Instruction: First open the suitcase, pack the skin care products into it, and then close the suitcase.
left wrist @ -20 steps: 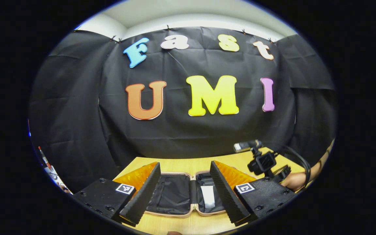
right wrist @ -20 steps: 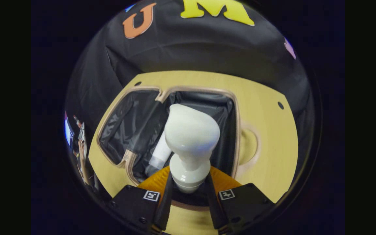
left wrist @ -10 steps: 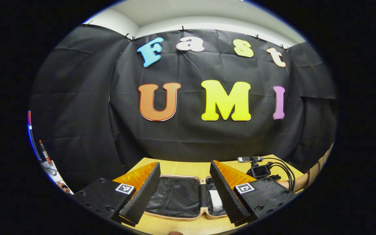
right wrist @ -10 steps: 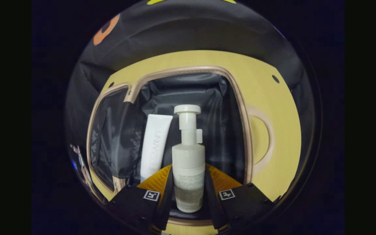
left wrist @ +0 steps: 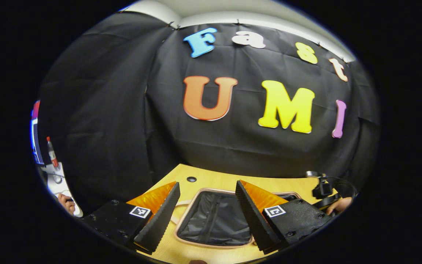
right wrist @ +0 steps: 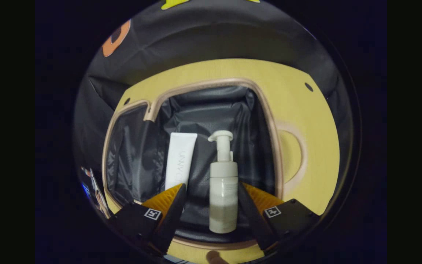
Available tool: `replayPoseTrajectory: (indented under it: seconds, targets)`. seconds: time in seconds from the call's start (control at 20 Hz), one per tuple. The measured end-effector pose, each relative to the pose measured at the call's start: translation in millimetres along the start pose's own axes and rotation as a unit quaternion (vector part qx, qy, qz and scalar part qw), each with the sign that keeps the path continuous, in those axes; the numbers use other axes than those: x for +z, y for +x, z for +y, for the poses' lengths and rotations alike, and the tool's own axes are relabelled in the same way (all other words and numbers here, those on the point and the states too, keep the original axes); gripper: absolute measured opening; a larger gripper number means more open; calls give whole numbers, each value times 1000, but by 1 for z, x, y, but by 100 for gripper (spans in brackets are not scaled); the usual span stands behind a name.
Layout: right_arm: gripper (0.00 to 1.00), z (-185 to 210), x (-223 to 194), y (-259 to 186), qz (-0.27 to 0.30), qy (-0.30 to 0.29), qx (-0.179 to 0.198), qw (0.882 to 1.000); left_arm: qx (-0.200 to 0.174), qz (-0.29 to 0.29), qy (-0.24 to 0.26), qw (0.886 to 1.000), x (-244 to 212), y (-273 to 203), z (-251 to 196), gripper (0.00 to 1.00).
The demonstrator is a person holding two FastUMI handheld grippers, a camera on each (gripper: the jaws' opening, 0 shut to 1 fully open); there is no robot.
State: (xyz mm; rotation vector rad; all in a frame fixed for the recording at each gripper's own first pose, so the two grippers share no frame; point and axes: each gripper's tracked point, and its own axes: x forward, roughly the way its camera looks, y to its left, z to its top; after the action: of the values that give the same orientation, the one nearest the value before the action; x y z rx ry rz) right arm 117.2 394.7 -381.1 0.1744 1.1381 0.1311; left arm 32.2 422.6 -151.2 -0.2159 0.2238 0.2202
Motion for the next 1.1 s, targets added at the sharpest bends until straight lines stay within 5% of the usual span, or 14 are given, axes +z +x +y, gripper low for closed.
replayPoseTrajectory:
  seconds: [0.2,0.45,0.6,1.0,1.05,1.1]
  targets:
    - [83,-12,26,-80,-102,-43,11,994,28,52,-25,998,-40,27,57,97]
    - [83,-43,57,-222,-264,-71,36,961,35,138,-47,989,-110,56,96,98]
    - [82,-75,59,-294,-347,-78,15,934,21,195,-126,973,-155,70,94,99]
    - [83,-154,34,-396,-430,-75,-76,897,9,259,-299,918,-198,107,100,99]
    - [83,-160,30,-397,-429,-77,-85,896,10,268,-303,914,-208,115,100,63]
    - [83,-164,29,-400,-428,-75,-95,896,6,274,-300,914,-210,115,99,67]
